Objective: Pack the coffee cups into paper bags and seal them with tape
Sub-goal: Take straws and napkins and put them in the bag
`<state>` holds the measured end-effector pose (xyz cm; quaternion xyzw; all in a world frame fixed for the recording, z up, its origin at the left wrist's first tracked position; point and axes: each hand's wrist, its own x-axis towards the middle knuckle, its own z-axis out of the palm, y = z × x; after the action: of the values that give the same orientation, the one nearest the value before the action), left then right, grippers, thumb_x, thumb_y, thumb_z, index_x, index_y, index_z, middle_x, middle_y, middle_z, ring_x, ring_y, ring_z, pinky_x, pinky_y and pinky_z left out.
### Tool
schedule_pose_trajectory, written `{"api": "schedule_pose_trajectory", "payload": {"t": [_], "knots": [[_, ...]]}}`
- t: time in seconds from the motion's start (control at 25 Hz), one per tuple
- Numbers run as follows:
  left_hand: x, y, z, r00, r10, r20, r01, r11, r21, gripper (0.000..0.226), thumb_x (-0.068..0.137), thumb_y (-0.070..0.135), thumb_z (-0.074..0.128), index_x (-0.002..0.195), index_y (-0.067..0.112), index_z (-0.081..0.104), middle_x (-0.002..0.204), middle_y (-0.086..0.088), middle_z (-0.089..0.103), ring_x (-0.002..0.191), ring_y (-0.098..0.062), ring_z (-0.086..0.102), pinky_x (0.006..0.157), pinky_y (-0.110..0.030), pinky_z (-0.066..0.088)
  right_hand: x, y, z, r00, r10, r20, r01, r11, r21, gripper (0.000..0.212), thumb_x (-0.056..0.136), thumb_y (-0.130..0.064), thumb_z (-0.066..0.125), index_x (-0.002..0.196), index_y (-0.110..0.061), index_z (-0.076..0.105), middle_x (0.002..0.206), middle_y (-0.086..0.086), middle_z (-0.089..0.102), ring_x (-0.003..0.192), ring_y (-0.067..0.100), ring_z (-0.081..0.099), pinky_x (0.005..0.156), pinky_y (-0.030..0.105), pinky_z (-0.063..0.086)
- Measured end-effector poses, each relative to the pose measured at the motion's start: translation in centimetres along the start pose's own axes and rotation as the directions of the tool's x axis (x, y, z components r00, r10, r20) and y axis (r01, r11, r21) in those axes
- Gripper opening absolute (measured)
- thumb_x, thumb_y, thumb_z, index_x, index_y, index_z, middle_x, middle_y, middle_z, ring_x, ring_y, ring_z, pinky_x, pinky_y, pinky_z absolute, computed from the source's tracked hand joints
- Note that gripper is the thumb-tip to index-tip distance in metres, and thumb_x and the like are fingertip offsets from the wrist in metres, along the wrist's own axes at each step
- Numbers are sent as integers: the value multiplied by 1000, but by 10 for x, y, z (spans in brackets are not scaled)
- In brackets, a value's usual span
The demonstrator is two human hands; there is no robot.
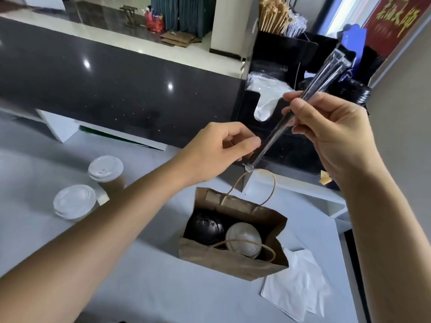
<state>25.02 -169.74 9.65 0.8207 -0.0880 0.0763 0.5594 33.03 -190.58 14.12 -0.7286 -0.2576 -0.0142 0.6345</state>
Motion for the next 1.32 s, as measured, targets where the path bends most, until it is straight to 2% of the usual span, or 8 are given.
{"api": "schedule_pose_trajectory", "payload": {"t": [0.24,0.36,0.52,0.68,0.88,0.96,1.16,1.32], "knots": [[-49,-28,-3,1000,7,-24,-2,972,234,6,96,26,67,99,27,73,95,17,73,98,-8,64,90,-25,48,-47,8,5,999,-6,-52,5,1000,-16,20,85,-12,77,103,-5,71,93,13,78,87,21,75,80,28,59],[-68,-48,3,995,100,-30,-74,877,475,5,91,38,67,92,34,68,92,23,69,99,-3,58,100,-33,38,-67,19,9,998,-39,-55,37,998,-43,23,78,-18,82,88,-4,66,90,21,74,91,39,75,85,42,63],[-83,-70,14,999,52,12,-48,780,623,13,83,38,77,90,36,67,92,21,67,119,-8,55,115,-38,21,-89,34,18,998,-27,49,33,990,-134,15,82,-25,79,88,-13,74,93,5,78,91,32,75,86,52,60],[-90,-80,17,998,-47,43,3,706,708,21,80,47,76,96,38,66,104,21,68,136,-15,47,122,-44,6,-102,49,30,997,25,79,-11,984,-177,10,83,-18,80,86,-9,77,92,-2,79,84,23,72,79,43,59],[-89,-82,17,976,-191,106,37,622,782,43,79,60,71,117,40,65,135,22,58,152,-15,25,124,-49,-5,-112,73,43,986,54,156,5,935,-354,14,82,-13,85,87,-24,78,87,-7,66,69,13,60,64,16,47],[-89,-83,18,961,-237,144,26,596,803,61,75,66,71,130,41,59,148,22,47,154,-16,16,124,-49,-6,-113,84,49,975,9,223,89,901,-425,23,83,-11,84,91,-31,76,84,-10,62,70,11,62,64,14,46],[-88,-80,18,948,-273,163,23,570,821,102,66,70,73,152,37,32,157,20,36,155,-22,11,125,-47,-3,-114,106,63,955,-15,296,230,668,-707,21,86,-13,78,100,-28,74,86,-5,65,68,24,65,57,36,53],[-90,-76,18,956,-263,132,55,603,796,120,64,68,77,158,37,9,161,16,32,155,-22,11,125,-47,-3,-109,119,75,935,-4,354,313,476,-822,41,74,-2,81,107,-24,74,84,-1,71,66,29,67,53,27,38]]}}
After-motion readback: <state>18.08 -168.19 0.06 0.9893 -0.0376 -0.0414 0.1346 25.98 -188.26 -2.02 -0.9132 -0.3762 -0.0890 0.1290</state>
